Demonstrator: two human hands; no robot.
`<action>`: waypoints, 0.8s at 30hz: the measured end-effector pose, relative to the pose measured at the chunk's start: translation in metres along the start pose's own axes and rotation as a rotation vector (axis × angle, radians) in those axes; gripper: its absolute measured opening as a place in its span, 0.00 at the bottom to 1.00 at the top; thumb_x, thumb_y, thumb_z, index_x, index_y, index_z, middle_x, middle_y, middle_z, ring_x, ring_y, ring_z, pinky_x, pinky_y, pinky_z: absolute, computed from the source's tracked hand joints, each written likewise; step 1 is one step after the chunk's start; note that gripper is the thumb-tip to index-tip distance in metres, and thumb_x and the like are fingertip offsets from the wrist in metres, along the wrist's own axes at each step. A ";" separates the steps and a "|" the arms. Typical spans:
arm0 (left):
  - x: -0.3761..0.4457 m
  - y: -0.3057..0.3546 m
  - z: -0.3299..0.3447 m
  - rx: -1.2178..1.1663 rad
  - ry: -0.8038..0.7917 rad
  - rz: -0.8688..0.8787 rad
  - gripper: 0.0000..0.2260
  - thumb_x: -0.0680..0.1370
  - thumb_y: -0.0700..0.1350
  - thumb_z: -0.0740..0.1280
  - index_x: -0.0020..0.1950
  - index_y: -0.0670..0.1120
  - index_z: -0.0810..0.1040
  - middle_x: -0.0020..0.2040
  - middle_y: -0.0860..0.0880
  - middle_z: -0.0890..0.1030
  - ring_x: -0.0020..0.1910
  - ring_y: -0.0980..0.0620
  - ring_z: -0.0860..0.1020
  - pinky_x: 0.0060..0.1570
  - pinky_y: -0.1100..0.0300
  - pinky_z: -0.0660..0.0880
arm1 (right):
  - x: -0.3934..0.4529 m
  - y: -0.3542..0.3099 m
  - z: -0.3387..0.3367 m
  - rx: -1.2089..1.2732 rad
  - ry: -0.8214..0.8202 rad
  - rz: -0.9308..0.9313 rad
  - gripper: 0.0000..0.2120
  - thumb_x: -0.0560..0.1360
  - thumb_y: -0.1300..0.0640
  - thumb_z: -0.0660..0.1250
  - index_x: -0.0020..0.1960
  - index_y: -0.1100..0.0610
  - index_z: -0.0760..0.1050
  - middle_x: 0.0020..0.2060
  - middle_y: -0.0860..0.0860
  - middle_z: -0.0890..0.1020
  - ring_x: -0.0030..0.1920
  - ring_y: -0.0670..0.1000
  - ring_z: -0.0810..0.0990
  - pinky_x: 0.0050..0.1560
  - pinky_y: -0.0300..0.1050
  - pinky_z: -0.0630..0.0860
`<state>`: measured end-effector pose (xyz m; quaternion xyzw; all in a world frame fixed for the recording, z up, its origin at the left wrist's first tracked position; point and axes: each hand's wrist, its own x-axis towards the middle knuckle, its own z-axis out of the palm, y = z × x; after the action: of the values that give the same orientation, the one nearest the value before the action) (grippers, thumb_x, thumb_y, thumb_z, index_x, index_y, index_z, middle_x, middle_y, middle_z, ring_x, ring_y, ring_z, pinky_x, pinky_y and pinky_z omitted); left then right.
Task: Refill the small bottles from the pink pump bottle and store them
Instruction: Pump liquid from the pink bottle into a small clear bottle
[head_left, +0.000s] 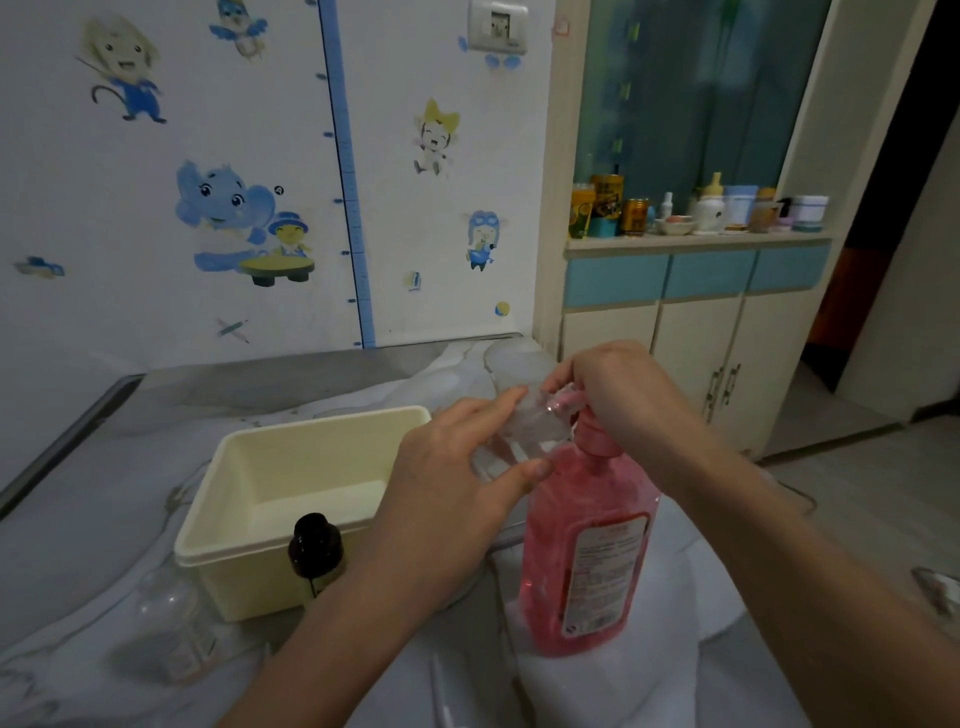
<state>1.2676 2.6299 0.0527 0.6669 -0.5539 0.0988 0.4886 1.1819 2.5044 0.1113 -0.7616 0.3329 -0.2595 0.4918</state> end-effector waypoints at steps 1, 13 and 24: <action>0.000 -0.001 0.000 0.003 0.004 -0.007 0.25 0.69 0.49 0.75 0.65 0.50 0.76 0.51 0.56 0.81 0.49 0.63 0.75 0.47 0.78 0.66 | -0.001 -0.002 0.001 0.011 0.006 0.009 0.12 0.76 0.67 0.56 0.46 0.68 0.78 0.26 0.50 0.75 0.17 0.37 0.72 0.19 0.27 0.68; 0.001 0.001 0.000 0.003 0.046 -0.015 0.26 0.68 0.48 0.76 0.65 0.52 0.77 0.48 0.57 0.81 0.48 0.62 0.76 0.47 0.75 0.68 | -0.002 -0.007 -0.003 -0.141 -0.023 -0.082 0.13 0.77 0.67 0.55 0.48 0.67 0.79 0.29 0.50 0.75 0.28 0.47 0.74 0.33 0.39 0.71; -0.001 0.002 0.003 -0.024 0.064 -0.050 0.26 0.68 0.48 0.76 0.66 0.53 0.76 0.50 0.58 0.81 0.49 0.61 0.77 0.48 0.70 0.71 | -0.001 -0.011 -0.005 -0.162 -0.063 -0.068 0.15 0.77 0.67 0.55 0.40 0.60 0.79 0.28 0.50 0.76 0.30 0.49 0.74 0.34 0.41 0.71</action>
<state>1.2642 2.6290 0.0518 0.6711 -0.5222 0.1011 0.5163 1.1807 2.5055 0.1234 -0.8176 0.3110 -0.2240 0.4297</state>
